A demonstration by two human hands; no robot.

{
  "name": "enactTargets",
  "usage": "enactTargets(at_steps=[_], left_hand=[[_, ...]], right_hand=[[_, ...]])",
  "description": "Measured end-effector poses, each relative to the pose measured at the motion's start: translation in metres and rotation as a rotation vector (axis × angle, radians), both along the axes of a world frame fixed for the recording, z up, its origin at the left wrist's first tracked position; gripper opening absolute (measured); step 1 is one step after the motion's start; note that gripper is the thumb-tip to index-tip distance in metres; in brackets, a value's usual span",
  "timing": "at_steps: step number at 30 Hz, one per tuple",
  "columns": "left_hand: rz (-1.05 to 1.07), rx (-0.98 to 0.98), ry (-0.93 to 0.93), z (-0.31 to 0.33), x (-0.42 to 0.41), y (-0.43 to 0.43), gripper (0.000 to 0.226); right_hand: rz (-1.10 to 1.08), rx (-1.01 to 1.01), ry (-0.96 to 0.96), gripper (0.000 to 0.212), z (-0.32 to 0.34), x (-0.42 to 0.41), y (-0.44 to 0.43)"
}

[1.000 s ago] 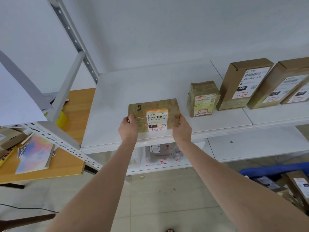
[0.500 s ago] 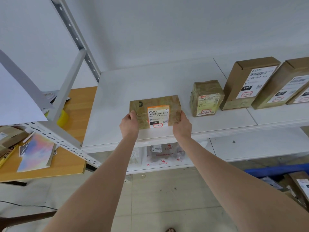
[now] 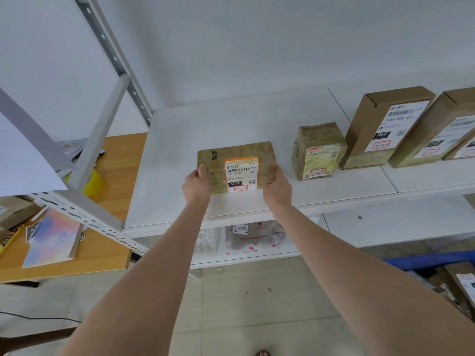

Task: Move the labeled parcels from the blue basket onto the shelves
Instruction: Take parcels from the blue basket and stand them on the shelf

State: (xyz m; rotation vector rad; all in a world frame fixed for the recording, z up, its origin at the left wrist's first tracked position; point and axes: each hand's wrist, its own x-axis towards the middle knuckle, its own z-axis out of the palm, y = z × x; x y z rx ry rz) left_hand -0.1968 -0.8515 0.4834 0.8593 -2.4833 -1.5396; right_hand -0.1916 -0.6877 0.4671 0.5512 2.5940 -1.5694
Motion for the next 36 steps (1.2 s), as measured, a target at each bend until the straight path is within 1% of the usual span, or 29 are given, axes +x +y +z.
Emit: enactTargets(at_steps=[16,23,27,30,32,33,36], left_hand=[[-0.006,0.044,-0.008,0.000,0.000,0.003,0.038],[-0.021,0.013,-0.078,0.007,-0.001,0.004,0.038],[-0.031,0.048,-0.100,0.014,0.003,0.005,0.046],[0.000,0.049,-0.126,0.019,0.008,0.007,0.053],[0.049,0.010,-0.091,0.023,0.013,0.009,0.056],[0.074,-0.050,-0.044,0.026,0.016,0.011,0.056],[0.053,-0.316,0.151,0.034,0.026,0.020,0.047]], right_hand=[[0.007,-0.031,-0.015,0.049,0.000,-0.003,0.001],[0.062,-0.071,-0.100,0.056,0.012,0.001,0.001],[0.075,-0.081,-0.154,0.063,0.018,0.004,0.005],[0.056,-0.085,-0.161,0.068,0.022,0.007,0.010],[0.044,-0.077,-0.158,0.071,0.026,0.011,0.013],[0.040,-0.074,-0.155,0.072,0.029,0.014,0.015],[0.037,-0.055,-0.137,0.076,0.033,0.023,0.020]])
